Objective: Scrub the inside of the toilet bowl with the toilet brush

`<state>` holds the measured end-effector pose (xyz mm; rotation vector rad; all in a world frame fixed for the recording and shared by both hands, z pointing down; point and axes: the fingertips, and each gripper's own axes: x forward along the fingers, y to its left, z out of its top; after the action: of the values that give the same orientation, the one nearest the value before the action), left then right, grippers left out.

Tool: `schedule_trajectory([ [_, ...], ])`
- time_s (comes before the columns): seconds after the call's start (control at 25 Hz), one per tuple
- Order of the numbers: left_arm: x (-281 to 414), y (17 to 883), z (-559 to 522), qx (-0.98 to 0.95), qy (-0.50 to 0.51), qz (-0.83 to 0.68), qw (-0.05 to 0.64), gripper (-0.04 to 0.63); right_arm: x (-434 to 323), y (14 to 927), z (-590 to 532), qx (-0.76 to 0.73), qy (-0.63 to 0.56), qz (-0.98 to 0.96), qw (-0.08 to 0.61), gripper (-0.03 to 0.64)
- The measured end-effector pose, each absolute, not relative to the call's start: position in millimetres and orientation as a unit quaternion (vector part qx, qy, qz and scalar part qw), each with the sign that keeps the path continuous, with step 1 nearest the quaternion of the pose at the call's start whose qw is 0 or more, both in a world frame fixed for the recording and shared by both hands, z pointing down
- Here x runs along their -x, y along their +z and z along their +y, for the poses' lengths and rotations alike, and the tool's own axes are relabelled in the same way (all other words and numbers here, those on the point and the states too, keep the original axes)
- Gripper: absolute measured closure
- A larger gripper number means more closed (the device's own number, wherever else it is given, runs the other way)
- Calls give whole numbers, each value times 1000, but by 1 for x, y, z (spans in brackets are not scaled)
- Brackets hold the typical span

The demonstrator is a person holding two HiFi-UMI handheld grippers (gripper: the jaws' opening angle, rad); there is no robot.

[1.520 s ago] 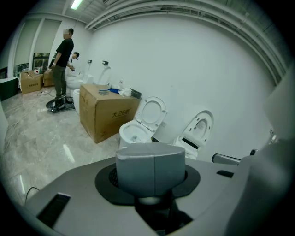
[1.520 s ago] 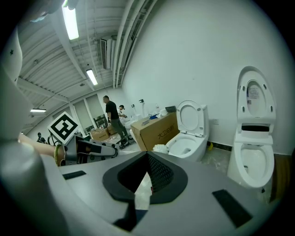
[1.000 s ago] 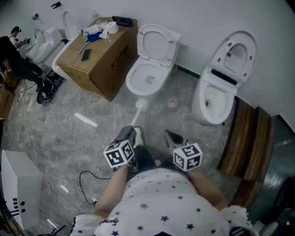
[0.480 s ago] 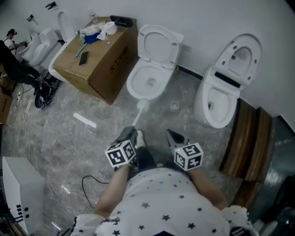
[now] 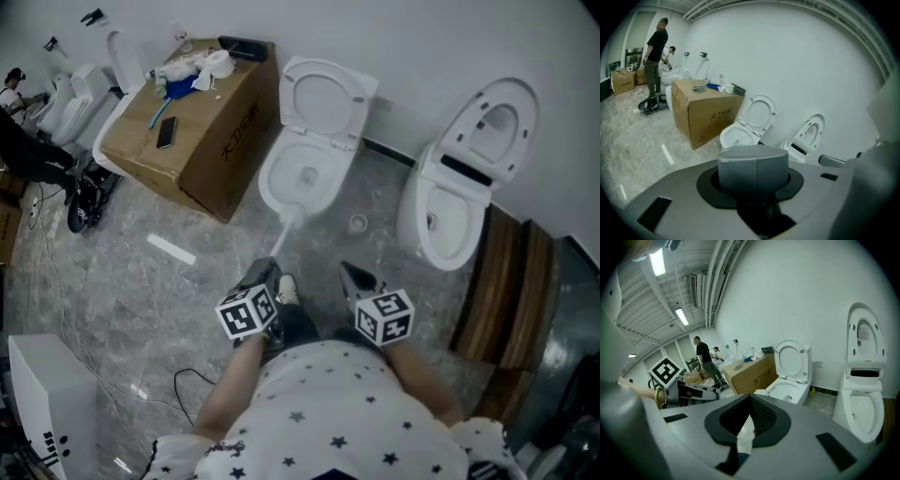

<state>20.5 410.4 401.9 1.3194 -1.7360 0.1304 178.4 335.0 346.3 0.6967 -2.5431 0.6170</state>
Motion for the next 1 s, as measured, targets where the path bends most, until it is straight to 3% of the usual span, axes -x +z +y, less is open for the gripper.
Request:
schedule_trajectory([
  [1.0, 86, 412, 311, -574, 91, -660, 476, 439, -68, 349, 247, -296, 235, -900, 219, 611],
])
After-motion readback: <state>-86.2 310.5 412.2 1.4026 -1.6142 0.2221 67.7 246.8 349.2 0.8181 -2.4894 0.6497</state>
